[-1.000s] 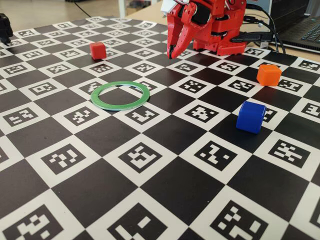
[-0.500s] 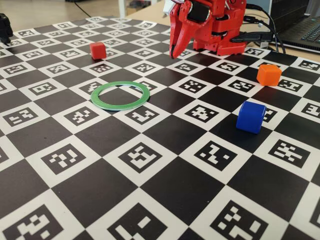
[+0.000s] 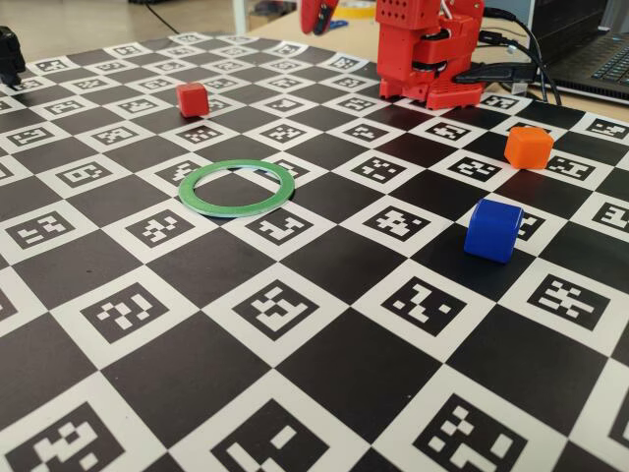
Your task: Grab the red cube then put it in the green circle then put the blue cube on top and finally the orange cube on top
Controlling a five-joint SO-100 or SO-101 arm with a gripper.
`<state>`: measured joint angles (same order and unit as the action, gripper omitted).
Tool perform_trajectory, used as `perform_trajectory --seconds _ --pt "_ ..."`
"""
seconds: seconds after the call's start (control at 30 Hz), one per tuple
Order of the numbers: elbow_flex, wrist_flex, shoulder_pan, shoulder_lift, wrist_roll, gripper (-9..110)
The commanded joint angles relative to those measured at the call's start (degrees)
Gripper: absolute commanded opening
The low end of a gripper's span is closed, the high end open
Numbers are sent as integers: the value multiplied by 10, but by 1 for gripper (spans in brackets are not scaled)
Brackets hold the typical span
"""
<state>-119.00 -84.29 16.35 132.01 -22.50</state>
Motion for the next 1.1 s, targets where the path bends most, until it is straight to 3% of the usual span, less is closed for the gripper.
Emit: perform_trajectory --seconds 0.0,0.27,0.73,1.07 --pt "156 -40 47 -67 80 32" --pt "273 -66 111 -192 155 37" --pt "327 -13 174 -343 137 48" --pt "272 122 209 -432 113 47"
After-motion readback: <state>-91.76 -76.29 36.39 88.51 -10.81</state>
